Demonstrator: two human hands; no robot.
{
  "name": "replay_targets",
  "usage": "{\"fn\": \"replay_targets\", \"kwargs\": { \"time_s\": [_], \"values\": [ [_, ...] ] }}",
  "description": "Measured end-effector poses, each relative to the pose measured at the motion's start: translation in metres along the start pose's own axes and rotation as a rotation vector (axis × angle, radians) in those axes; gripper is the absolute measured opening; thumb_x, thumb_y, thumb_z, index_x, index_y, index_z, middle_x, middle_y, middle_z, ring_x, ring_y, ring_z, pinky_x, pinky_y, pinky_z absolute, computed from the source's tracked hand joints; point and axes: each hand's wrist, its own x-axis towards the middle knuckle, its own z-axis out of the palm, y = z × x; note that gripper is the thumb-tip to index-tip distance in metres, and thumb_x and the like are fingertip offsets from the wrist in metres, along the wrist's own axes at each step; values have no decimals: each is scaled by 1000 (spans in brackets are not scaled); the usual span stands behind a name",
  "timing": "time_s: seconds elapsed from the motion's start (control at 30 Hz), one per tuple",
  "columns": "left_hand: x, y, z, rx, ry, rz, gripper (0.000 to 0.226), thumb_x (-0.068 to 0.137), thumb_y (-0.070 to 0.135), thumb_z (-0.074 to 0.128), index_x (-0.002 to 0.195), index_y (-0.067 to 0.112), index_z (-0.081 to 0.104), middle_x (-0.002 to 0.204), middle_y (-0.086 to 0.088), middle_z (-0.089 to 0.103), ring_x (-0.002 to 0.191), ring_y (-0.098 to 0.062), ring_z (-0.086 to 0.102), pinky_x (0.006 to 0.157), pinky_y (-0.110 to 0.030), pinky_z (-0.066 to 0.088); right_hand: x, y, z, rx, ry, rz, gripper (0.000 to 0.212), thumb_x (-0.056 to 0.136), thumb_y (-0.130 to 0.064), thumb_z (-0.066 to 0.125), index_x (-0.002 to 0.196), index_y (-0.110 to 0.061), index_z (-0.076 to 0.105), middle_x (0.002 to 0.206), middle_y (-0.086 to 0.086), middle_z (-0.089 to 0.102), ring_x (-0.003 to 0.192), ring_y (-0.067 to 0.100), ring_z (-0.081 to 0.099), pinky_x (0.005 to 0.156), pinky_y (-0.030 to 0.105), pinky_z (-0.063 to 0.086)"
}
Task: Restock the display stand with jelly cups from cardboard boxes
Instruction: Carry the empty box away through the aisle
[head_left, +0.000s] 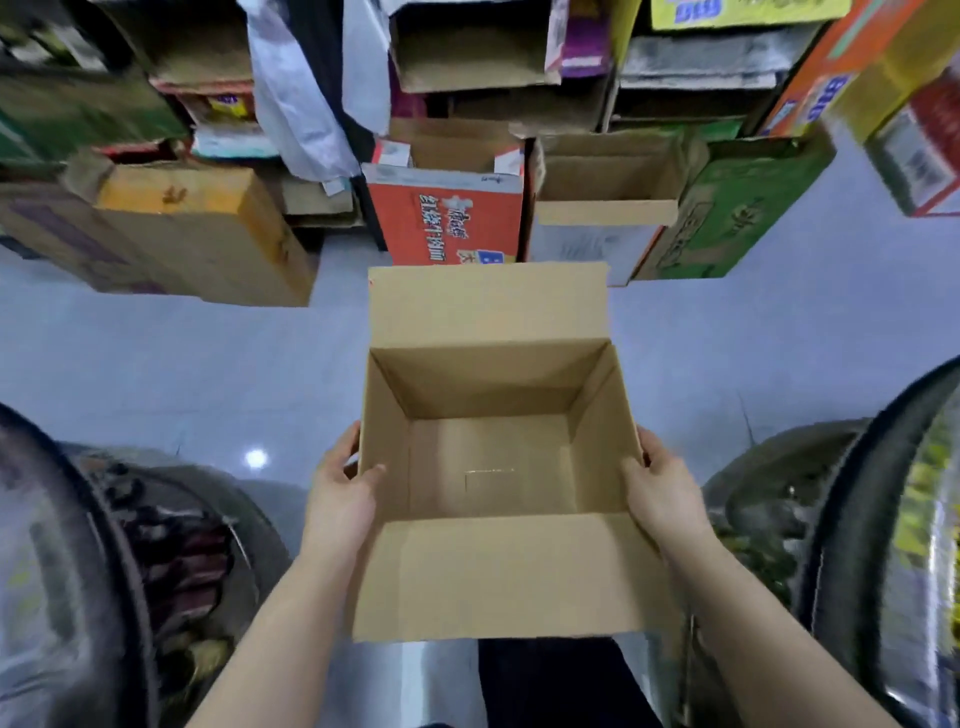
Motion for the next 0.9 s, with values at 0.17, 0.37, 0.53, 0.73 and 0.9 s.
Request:
{"fn": "replay_targets", "kwargs": {
  "time_s": [0.17,0.37,0.53,0.73,0.9],
  "values": [
    [111,36,71,55,-3,14,55,86,-5,48,124,34,55,115,3,65,106,-17,61,88,-34,51,134,-44,-16,-22,-24,-11,27,89,-25,39,82,-48,51,68,-18,60,64,3,54,52,22,36],
    [253,14,134,209,7,83,54,88,-4,49,133,27,48,127,2,58,114,-17,55,93,-34,45,295,-46,22,-55,-71,-38,30,93,-27,38,95,-55,49,72,-19,60,61,3,57,47,19,38],
    [385,-61,175,348,-2,111,55,88,-1,52,133,31,46,123,5,57,103,-11,56,80,-23,43,434,-1,105,-37,-139,-86,36,92,-16,41,117,-39,53,81,-17,62,71,8,59,59,21,43],
    [508,-151,207,446,-12,146,57,88,-1,52,136,28,44,121,2,52,107,-20,54,87,-35,44,555,53,196,-113,-186,-143,46,87,-10,40,122,-38,49,82,-3,63,70,18,56,57,25,43],
    [561,-198,222,461,-33,174,56,88,2,53,131,35,45,118,6,55,103,-19,56,81,-34,45,604,80,235,-144,-161,-209,36,88,-13,40,114,-35,52,74,-7,60,65,13,55,54,23,41]
  ]
}}
